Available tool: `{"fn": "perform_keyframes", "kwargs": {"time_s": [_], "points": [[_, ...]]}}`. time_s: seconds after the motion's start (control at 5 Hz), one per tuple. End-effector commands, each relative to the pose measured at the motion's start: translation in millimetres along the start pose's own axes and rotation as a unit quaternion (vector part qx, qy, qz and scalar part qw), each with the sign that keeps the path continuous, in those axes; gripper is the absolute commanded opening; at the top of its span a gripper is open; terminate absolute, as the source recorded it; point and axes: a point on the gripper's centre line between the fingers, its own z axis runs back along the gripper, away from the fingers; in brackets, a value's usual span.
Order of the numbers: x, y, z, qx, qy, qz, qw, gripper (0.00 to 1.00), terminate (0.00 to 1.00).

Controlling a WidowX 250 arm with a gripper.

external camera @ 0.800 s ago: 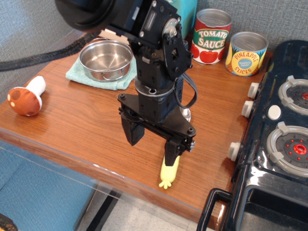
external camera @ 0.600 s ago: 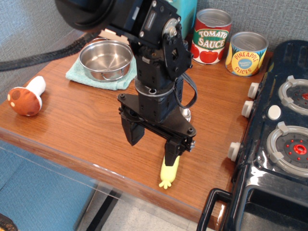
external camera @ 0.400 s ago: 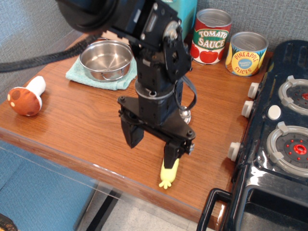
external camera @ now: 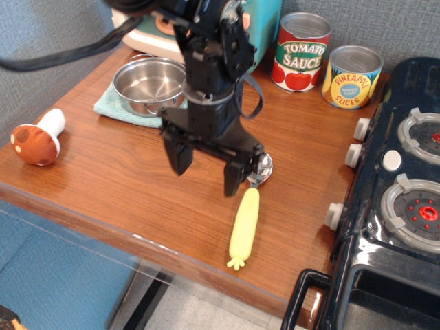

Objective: Move the pot to the left of the spoon

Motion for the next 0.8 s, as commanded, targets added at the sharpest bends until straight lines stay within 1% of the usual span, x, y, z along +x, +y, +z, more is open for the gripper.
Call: {"fn": "perform_keyframes", "kwargs": {"time_s": [0.0,0.2,0.4,0.6], "points": [[45.2,83.5,21.4,0.053,-0.038,0.109,0.9919,1.00,0.00],[55.3,134.5,25.3,0.066,-0.039,0.177,0.9813,1.00,0.00],[56.3,177.4,19.3,0.073,-0.032,0.234,0.9690,1.00,0.00],[52.5,203.0,9.8,0.076,-0.023,0.273,0.9588,1.00,0.00]]}}
